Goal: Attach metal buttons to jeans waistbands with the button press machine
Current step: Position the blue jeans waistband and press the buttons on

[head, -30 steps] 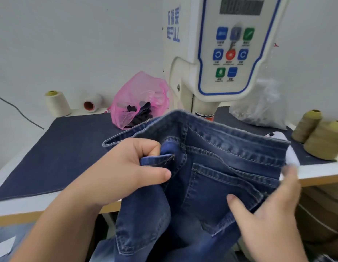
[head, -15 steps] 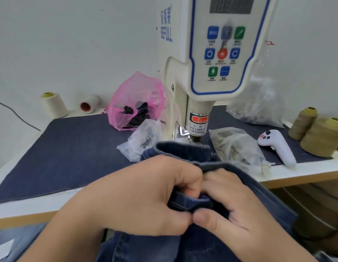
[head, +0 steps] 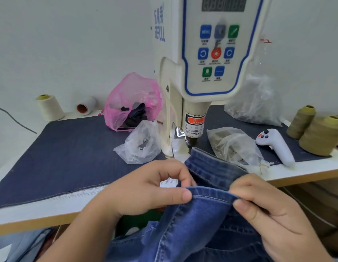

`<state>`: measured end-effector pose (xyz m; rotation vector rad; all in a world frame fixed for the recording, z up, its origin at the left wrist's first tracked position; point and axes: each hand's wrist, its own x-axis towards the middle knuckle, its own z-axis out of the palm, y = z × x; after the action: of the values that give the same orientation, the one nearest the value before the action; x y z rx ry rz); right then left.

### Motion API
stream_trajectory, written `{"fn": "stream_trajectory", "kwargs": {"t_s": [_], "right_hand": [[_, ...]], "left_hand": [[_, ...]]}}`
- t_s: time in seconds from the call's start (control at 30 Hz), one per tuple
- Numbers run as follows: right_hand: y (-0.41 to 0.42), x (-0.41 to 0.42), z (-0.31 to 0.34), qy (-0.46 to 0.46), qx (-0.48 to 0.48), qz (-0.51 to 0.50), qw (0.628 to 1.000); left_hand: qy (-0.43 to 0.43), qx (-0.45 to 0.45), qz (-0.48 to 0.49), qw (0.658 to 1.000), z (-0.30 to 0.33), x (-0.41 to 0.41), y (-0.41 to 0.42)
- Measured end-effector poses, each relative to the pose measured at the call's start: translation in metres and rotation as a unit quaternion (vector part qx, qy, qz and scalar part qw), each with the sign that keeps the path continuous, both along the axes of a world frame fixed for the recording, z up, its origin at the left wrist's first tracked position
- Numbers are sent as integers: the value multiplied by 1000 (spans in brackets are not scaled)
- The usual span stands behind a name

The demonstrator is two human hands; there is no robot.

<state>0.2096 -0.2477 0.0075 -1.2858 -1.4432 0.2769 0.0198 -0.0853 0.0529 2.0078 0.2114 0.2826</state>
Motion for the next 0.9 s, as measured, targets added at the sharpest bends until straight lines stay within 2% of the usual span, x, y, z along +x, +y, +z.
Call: {"fn": "stream_trajectory", "kwargs": {"t_s": [0.07, 0.17, 0.23, 0.33, 0.4, 0.5, 0.57, 0.63, 0.73, 0.8, 0.9], "right_hand": [[0, 2, -5, 18, 0, -17, 1000], [-1, 1, -10, 129, -60, 32, 989], [-1, 0, -10, 131, -92, 30, 987], [3, -5, -3, 160, -91, 80, 980], [5, -5, -1, 130, -91, 75, 985], [14, -10, -1, 26, -51, -15, 998], [18, -15, -4, 9, -6, -26, 1000], [18, -18, -9, 71, 0, -9, 997], [12, -17, -12, 214, -75, 54, 972], [10, -15, -9, 241, -122, 86, 959], [15, -10, -3, 213, -138, 101, 962]], "left_hand": [[-23, -43, 4, 999, -4, 1, -3], [-49, -4, -3, 999, 0, 4, -11], [-56, 20, -13, 998, 4, 6, -16], [-48, 29, -7, 998, 4, 6, -18], [-32, 37, 60, 997, -3, 8, -12], [24, 100, 194, 976, -19, 13, -2], [67, 112, 220, 967, -28, 14, 1], [98, 122, 203, 967, -32, 10, 1], [133, 124, 147, 972, -28, 7, 0], [144, 83, 87, 982, -24, 5, -1], [134, 58, 14, 989, -18, -3, -2]]}}
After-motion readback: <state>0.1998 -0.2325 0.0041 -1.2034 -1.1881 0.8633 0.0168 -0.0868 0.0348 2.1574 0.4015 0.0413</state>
